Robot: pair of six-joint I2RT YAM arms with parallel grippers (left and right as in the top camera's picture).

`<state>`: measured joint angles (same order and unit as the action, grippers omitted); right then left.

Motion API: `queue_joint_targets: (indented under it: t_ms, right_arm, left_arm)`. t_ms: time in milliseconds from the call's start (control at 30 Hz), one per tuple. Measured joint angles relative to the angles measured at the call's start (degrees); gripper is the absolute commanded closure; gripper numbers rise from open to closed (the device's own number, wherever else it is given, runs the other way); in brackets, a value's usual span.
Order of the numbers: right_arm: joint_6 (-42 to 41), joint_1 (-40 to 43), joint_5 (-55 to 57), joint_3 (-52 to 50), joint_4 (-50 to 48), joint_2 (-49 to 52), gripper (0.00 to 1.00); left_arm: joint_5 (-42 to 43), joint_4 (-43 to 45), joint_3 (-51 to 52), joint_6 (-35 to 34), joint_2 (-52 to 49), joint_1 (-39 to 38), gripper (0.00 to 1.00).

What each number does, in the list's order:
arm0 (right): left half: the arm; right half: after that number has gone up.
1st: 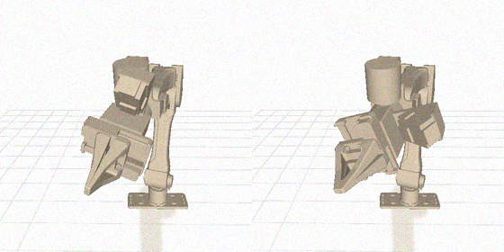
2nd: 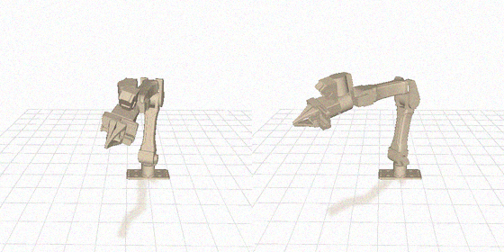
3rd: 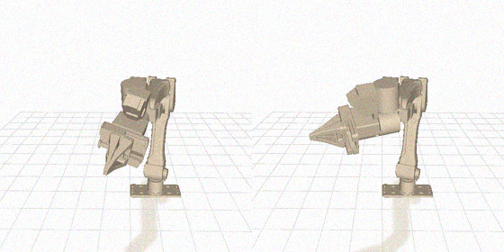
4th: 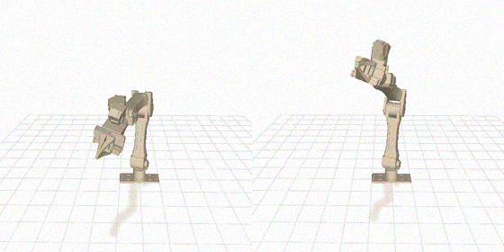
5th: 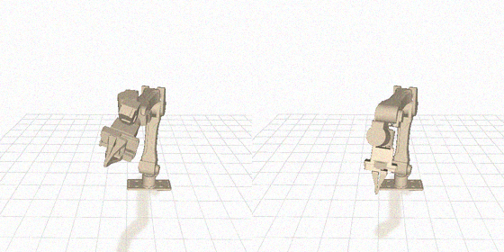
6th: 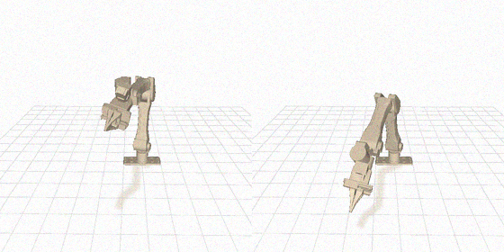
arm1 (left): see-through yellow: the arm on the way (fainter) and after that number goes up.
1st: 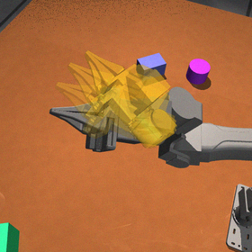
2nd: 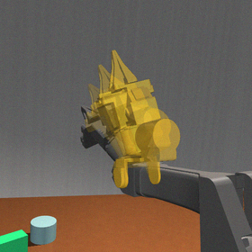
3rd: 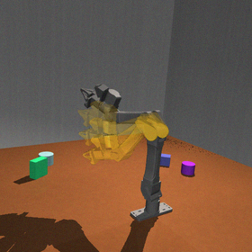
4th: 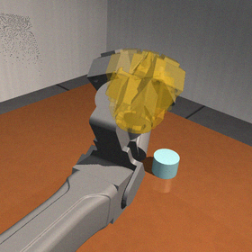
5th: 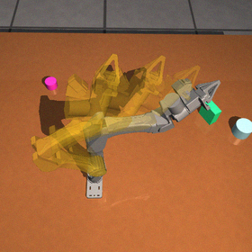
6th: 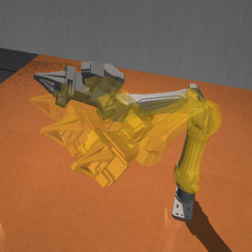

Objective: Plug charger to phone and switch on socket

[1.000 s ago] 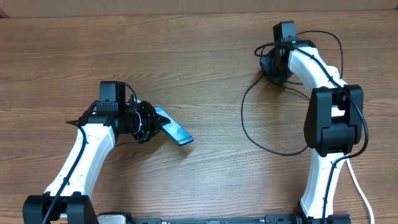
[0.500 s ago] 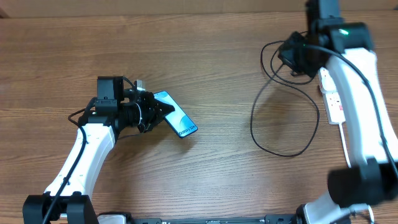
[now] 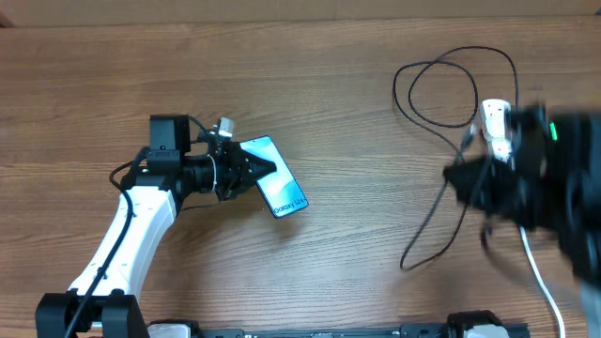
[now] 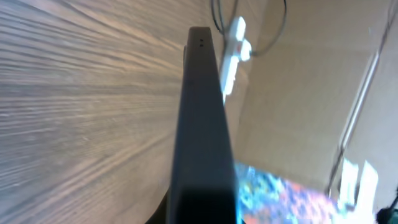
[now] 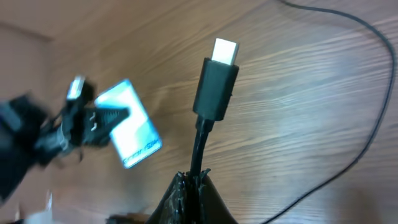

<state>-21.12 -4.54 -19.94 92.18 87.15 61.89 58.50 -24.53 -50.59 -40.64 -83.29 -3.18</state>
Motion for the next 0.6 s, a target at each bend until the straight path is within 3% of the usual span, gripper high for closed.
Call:
queue_joint_targets:
  t_ms: [100,267,467,600]
  right_arm:
    - [1.3,0.0,-5.7,-11.4,-4.1,-11.9,0.96]
    - [3.0,0.0,-18.7,-28.7,-11.9,-24.2,0.96]
    - [7.1,0.0,-30.6,-41.0,-13.8,-25.3,0.96]
    - [9.0,0.0,-32.9,-42.1,-15.2,-24.0,0.96]
  left_arm:
    - [3.8,3.3,0.0,1.2,0.0,-1.9,0.96]
    - [14.0,16.4,0.2,1.8,-0.2,-4.1,0.96]
    - [21.3,22.6,0.2,0.1,-0.2,-4.6,0.96]
    - [22.4,23.3,0.2,-0.5,-0.2,-4.6,0.96]
